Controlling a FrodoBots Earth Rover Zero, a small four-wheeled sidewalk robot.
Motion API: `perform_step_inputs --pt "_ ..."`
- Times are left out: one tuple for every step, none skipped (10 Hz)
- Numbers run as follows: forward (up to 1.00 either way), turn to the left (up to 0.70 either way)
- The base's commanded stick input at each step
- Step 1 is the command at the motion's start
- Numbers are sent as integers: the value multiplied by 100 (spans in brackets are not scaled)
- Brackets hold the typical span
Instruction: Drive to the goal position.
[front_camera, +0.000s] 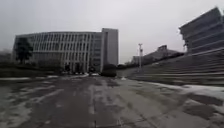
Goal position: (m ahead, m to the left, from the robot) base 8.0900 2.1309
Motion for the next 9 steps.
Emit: perform_step_inputs --pt "100 27" --pt "100 27" --pt "100 27" --pt "100 27" --pt "100 27" --pt "100 27" --pt "100 27" --pt "100 12" --pt "100 0"
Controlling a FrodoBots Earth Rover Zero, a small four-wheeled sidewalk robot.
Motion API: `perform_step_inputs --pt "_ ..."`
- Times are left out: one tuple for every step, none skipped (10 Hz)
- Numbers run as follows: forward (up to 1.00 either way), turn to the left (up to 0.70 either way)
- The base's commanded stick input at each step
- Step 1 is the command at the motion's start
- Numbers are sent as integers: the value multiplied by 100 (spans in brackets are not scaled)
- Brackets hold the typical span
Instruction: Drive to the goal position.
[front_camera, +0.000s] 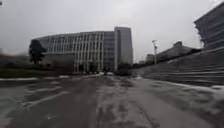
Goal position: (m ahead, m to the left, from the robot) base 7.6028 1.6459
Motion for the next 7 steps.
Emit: perform_step_inputs --pt "100 0" --pt "100 0" --pt "100 0" --pt "100 0" --pt "100 0" --pt "100 0" --pt "100 0"
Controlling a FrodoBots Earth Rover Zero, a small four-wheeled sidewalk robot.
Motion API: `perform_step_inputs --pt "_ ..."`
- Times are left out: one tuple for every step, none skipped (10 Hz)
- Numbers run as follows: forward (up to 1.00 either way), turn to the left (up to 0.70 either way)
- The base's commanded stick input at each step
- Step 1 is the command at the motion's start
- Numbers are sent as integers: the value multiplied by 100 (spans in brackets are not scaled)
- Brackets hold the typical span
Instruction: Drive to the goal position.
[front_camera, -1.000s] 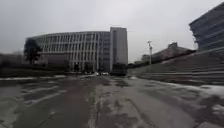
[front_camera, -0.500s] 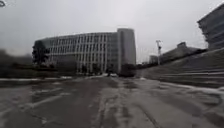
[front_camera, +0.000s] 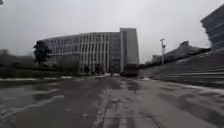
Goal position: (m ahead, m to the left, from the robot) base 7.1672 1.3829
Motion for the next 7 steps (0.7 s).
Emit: perform_step_inputs --pt "100 0" --pt "100 0" --pt "100 0" --pt "100 0" --pt "100 0" --pt "100 0" --pt "100 0"
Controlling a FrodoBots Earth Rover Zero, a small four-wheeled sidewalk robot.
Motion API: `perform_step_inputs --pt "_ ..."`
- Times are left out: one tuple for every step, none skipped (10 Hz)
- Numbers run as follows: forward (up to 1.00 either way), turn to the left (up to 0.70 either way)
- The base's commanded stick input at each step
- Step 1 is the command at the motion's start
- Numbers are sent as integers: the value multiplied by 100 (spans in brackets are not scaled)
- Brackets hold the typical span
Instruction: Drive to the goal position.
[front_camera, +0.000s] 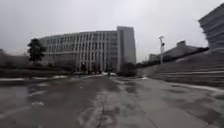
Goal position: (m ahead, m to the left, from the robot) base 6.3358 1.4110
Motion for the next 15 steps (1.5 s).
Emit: perform_step_inputs --pt "100 0" --pt "100 0" --pt "100 0" --pt "100 0" --pt "100 0" --pt "100 0" --pt "100 0" --pt "100 0" --pt "100 0" --pt "100 0" --pt "100 0" --pt "100 0" --pt "100 0" --pt "100 0" --pt "100 0"
